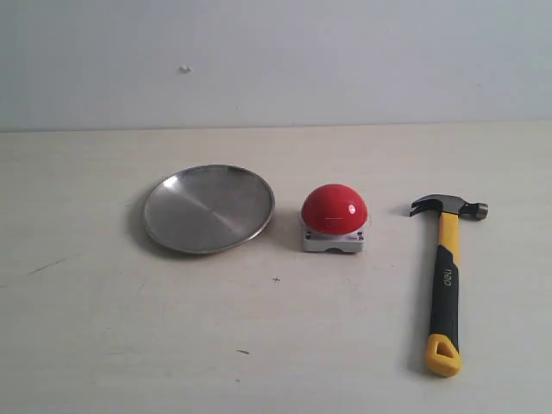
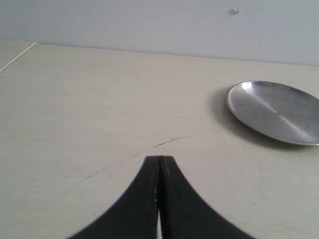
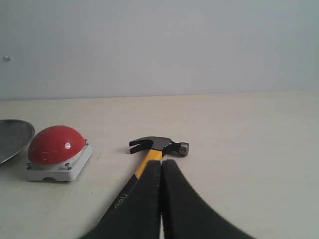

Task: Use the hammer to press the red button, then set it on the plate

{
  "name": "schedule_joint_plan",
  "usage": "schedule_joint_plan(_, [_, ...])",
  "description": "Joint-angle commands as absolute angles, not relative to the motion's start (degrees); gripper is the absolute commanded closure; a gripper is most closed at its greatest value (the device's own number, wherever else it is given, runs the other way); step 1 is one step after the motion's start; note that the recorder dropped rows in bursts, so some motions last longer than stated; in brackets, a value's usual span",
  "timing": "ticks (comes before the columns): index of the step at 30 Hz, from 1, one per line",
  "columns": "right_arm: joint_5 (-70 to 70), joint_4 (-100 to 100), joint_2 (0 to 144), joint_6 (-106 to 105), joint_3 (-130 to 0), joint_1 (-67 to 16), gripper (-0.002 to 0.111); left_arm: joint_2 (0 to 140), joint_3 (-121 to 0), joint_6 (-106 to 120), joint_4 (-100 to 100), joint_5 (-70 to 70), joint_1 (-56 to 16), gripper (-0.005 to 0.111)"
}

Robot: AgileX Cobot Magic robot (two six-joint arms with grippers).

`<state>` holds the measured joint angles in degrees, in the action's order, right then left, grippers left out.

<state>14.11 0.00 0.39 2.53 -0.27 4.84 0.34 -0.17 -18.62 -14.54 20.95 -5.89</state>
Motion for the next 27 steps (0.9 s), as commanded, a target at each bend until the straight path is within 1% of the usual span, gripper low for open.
schedule_joint_plan(1, [13.50, 0.00, 0.00, 2.16, 0.00, 5.10, 0.108, 0.00, 0.00, -18.69, -14.56, 20.77, -5.79, 0.107])
schedule_joint_plan(4, [9.02, 1.30, 0.00, 3.40, 0.00, 5.10, 0.108, 0.00, 0.00, -18.69, -14.56, 20.77, -5.79, 0.107])
schedule_joint_plan(11, [0.00, 12.52, 0.00, 11.21, 0.00, 5.10, 0.108, 0.00, 0.00, -18.69, -14.56, 20.77, -5.79, 0.107])
schedule_joint_plan(17, [-15.26, 17.90, 0.00, 18.68, 0.00, 5.00, 0.108, 0.00, 0.00, -18.69, -14.56, 20.77, -5.79, 0.107])
schedule_joint_plan(18, [-15.71, 17.90, 0.00, 19.41, -0.11, 5.00, 0.108, 0.00, 0.00, -18.69, -14.56, 20.77, -5.79, 0.107])
schedule_joint_plan(21, [-11.03, 17.90, 0.89, 18.91, -7.01, 5.00, 0.108, 0.00, 0.00, -18.69, -14.56, 20.77, -5.79, 0.107])
schedule_joint_plan(27, [-3.68, 16.89, 17.59, 13.06, -22.67, 5.00, 0.108, 0.00, 0.00, -18.69, -14.56, 20.77, -5.79, 0.107])
